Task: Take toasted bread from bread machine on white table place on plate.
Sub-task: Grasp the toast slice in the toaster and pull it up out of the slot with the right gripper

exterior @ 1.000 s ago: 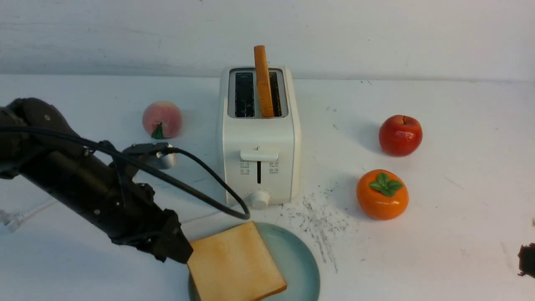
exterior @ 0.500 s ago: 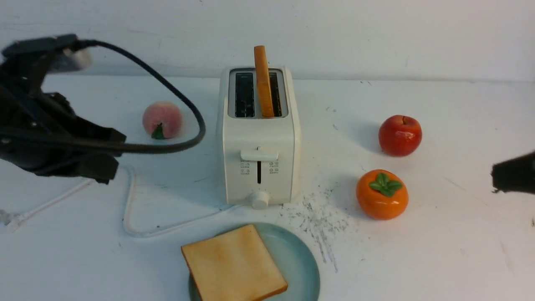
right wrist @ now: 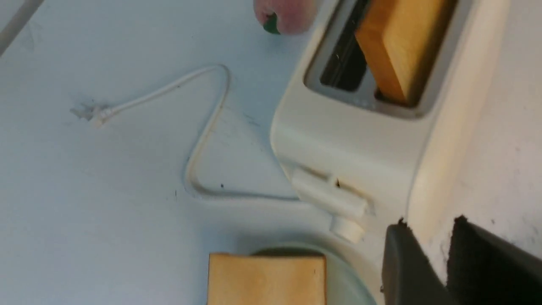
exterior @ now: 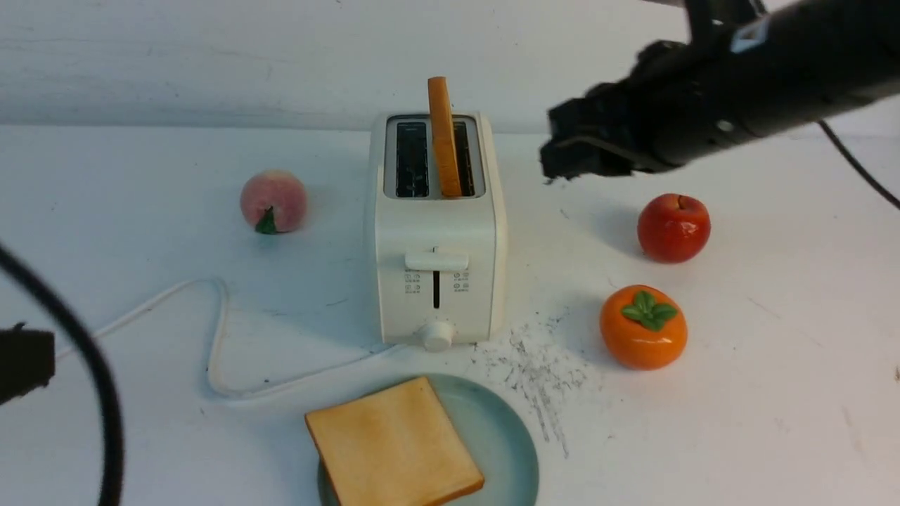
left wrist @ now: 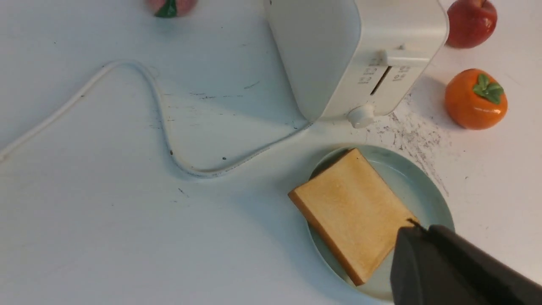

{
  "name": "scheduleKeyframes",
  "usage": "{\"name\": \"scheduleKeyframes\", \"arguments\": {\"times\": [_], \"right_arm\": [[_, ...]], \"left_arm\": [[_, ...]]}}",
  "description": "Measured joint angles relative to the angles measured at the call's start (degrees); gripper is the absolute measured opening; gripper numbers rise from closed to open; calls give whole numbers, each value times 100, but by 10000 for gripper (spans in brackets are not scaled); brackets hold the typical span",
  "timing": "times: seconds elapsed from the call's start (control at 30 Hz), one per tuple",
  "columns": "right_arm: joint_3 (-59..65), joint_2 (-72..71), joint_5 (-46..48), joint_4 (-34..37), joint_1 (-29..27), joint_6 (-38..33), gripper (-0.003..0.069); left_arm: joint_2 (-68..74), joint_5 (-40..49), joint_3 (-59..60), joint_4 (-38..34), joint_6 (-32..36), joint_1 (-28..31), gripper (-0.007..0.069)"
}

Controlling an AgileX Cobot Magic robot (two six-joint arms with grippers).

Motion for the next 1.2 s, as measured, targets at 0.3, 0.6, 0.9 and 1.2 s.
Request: {"name": "scheduleKeyframes", "arguments": {"times": [0.3,0.6,0.9,1.2], "right_arm": [[-1586,1631,-513,-348,220,173,495],[-1909,2441,-1152,-739,240,179,552],[-1909,2421,-1199,-1518,240,410,115],[-1961,578,-358,-1586,240,444,116]], "left_arm": [[-1150,150,474,108,-325,0,-14],[-1335,687,479,341,-362,0,-14],[-1339,1028,479,341,-362,0,-14],[-1339,839,481,341,-362,0,-14]]}}
